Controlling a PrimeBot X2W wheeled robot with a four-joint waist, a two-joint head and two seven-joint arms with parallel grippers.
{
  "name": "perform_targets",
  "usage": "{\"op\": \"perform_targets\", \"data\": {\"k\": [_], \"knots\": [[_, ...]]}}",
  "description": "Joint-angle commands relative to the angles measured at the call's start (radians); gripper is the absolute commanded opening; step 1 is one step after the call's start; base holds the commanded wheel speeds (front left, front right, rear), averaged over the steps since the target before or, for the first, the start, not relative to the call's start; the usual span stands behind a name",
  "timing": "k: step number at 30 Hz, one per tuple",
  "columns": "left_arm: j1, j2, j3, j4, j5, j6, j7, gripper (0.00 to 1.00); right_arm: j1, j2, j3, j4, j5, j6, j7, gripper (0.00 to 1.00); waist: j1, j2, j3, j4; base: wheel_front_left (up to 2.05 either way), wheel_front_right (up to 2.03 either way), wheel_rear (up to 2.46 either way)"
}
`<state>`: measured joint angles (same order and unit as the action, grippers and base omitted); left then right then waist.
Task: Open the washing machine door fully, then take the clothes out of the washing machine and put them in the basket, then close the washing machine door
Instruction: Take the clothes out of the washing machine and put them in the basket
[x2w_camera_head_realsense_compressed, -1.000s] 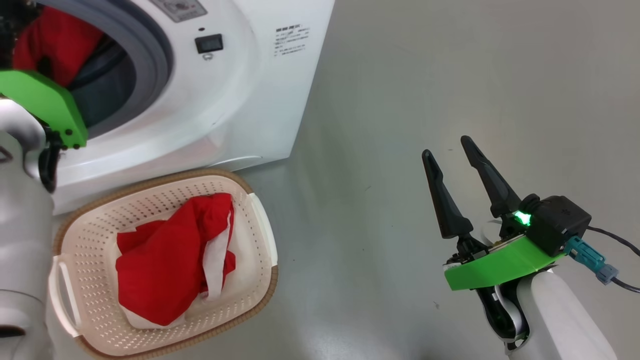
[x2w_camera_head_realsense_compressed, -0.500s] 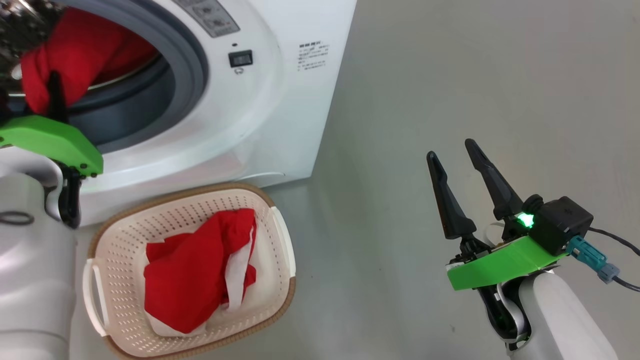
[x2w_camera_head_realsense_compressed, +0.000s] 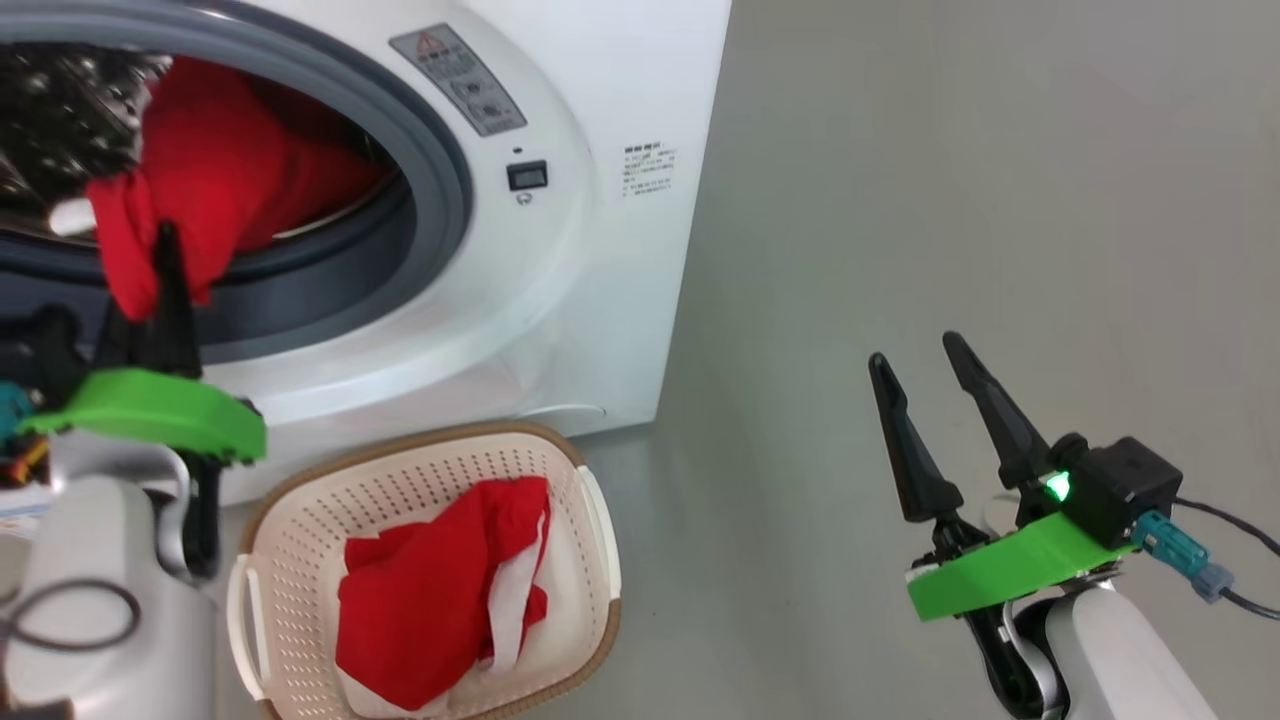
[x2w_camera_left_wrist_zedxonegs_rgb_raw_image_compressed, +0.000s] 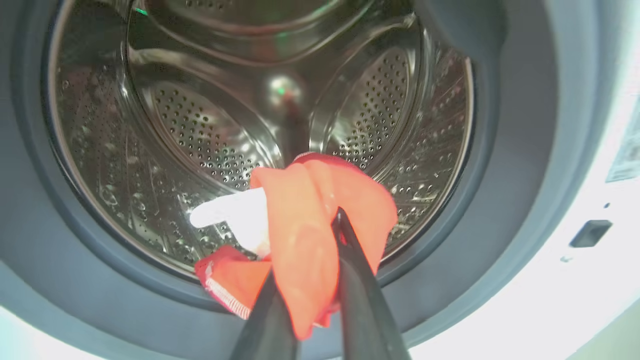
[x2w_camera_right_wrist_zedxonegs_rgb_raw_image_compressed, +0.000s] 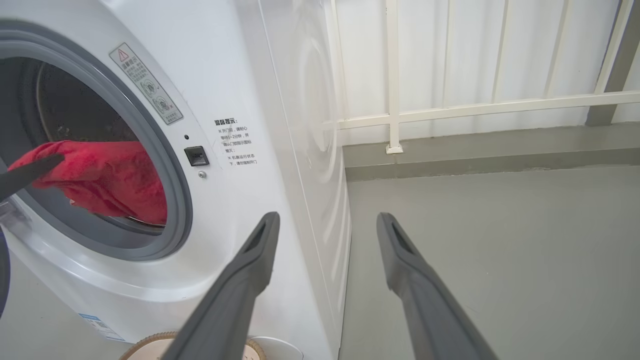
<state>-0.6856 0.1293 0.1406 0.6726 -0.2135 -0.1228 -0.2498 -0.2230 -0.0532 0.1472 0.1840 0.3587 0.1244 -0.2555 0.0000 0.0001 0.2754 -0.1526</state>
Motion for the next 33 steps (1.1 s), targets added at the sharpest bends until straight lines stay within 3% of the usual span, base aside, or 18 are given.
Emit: {"op": "perform_targets", "data": {"k": [1,11,20,33], "knots": [[0.025,0.025,0.034,-0.051,0.003,0.004,-0.012,0.0,0.009,-0.001,0.021,-0.019,-0.009,0.006,-0.006,1.0,0.0,-0.0001,-0.036,0.019,0.0,0.0,0.0],[0.246,-0.042,0.076,-0.308,0.012,0.0,-0.012,0.0,0.051,-0.005,0.016,-0.014,-0.009,0.006,-0.006,1.0,0.0,-0.0001,-0.111,0.048,0.0,0.0,0.0],[0.405,-0.07,0.04,-0.483,0.031,-0.003,-0.012,0.0,0.078,-0.007,0.007,-0.011,-0.01,0.006,-0.006,1.0,0.0,-0.0001,-0.161,0.075,0.0,0.0,0.0],[0.558,-0.079,-0.063,-0.632,-0.008,0.057,-0.012,0.0,0.09,-0.014,0.017,-0.012,-0.007,0.006,-0.006,1.0,0.0,-0.0001,-0.162,0.1,0.0,0.0,0.0]]}}
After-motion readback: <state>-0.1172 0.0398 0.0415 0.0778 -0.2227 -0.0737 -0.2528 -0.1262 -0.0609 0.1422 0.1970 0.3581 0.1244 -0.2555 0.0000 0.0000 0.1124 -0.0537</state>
